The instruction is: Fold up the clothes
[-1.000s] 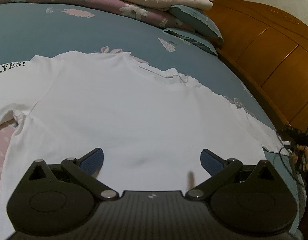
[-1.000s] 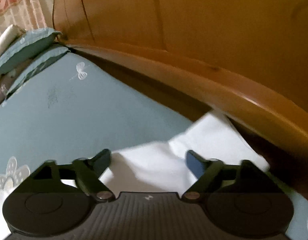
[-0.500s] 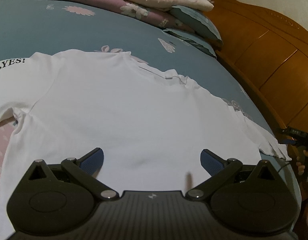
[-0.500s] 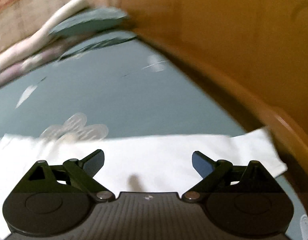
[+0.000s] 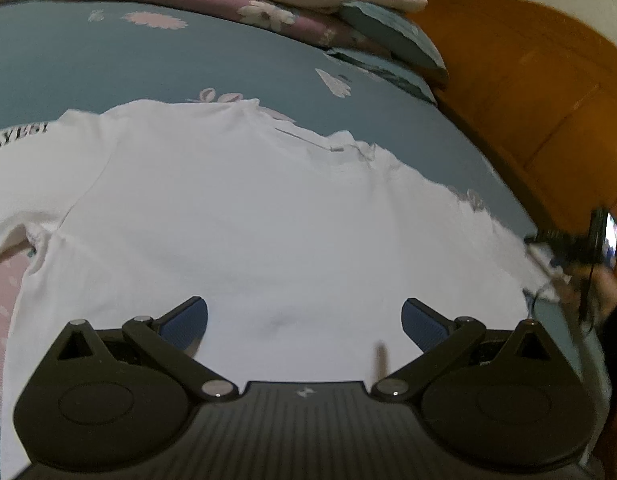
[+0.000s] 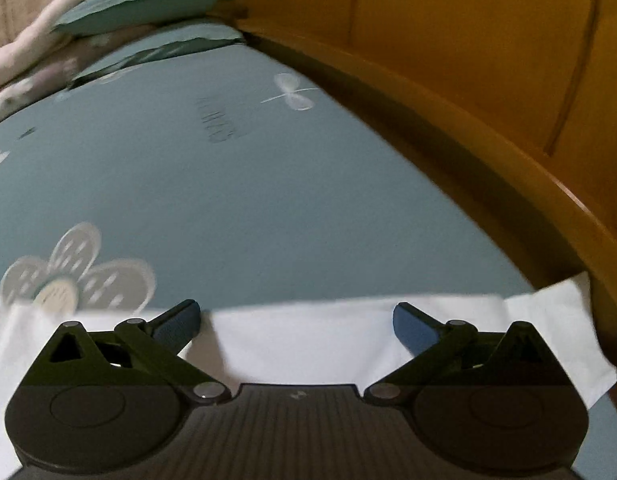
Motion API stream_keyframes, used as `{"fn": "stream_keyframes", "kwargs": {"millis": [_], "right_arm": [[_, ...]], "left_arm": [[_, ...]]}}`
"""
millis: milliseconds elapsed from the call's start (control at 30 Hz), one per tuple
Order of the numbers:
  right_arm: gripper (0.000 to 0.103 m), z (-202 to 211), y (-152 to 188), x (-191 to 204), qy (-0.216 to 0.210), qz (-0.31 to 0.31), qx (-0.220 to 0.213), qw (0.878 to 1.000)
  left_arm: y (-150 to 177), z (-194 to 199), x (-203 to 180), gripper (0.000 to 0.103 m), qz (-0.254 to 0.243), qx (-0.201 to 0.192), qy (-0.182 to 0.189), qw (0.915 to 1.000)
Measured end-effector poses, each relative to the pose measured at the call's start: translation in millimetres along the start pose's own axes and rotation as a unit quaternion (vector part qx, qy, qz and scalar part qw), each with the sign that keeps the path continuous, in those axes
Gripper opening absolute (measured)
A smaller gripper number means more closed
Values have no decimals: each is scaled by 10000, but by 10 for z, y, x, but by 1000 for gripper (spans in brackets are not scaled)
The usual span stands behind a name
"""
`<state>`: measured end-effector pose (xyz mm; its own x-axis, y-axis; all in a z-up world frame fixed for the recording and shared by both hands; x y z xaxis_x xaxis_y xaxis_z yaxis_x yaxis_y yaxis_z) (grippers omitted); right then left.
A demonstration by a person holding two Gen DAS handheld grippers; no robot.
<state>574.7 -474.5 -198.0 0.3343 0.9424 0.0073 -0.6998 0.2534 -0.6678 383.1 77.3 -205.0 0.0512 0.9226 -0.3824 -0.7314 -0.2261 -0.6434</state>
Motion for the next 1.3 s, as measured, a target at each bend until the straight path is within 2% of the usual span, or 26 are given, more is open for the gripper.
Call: {"fn": "stream_keyframes", "kwargs": {"millis": [100, 167, 300, 400, 500, 600, 633, 733, 800, 833, 1067, 1167, 1200, 1300], "right_arm": [[103, 201, -21, 5, -265, -156, -76, 9995], [103, 404, 60, 90, -487, 43, -65, 9988], [103, 544, 305, 240, -586, 345, 343, 9971], [103, 411, 440, 210, -457, 403, 588, 9964], [103, 245, 381, 122, -245, 468, 365, 9979], [103, 161, 206, -6, 139, -7, 384, 9992], [103, 195, 149, 44, 108, -52, 344, 9993], [103, 352, 14, 427, -565, 208, 183, 9980], [103, 383, 41, 790, -1176, 584, 410, 9905], [103, 362, 67, 923, -1287, 747, 488, 9877], [103, -15, 244, 1529, -927, 1676, 745, 9787], [103, -78, 54, 1488, -741, 1178, 618, 9883], [103, -15, 25, 1475, -751, 1053, 550, 9901], [103, 398, 123, 1569, -1370, 1298, 456, 9810]], "left_arm": [[6, 50, -161, 102, -207, -21, 287, 9994], [25, 97, -276, 102, -455, -82, 385, 9982], [105, 123, -499, 102, -830, 73, 806, 9933], [163, 108, -620, 102, -1002, 168, 1065, 9891], [217, 101, -741, 102, -1302, 208, 1192, 9841], [280, 136, -823, 102, -1515, 219, 1239, 9804], [295, 149, -843, 102, -1578, 216, 1246, 9793], [308, 216, -857, 102, -1651, 138, 1257, 9781], [294, 238, -859, 102, -1655, 105, 1291, 9777], [285, 242, -858, 102, -1652, 97, 1309, 9775], [232, 193, -797, 102, -1579, 124, 1276, 9791], [215, 192, -769, 102, -1535, 119, 1200, 9808], [209, 191, -759, 102, -1520, 118, 1175, 9813], [167, 210, -694, 102, -1387, 94, 1135, 9838]]}}
Point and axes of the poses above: each gripper's, at about its wrist camera, not at the fingertips, and z roughly against the way its jaws point, x to its left, y to its underside, the point moved 5 cm from there along -z, roughly the way its jaws point, and after that the axes turned 1 degree about -z, right-handed, at the moved point
